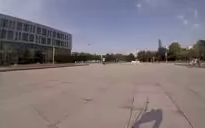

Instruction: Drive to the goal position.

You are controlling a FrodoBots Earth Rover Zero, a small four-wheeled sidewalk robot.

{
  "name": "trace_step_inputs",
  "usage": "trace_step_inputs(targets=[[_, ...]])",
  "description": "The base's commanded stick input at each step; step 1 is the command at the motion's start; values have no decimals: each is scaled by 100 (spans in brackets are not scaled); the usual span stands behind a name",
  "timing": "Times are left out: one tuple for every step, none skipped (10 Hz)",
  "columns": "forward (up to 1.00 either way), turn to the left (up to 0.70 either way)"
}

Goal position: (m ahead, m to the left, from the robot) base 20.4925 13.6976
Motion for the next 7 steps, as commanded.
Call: trace_step_inputs(targets=[[100,0],[100,0],[100,0],[100,0],[100,0],[100,0],[100,1]])
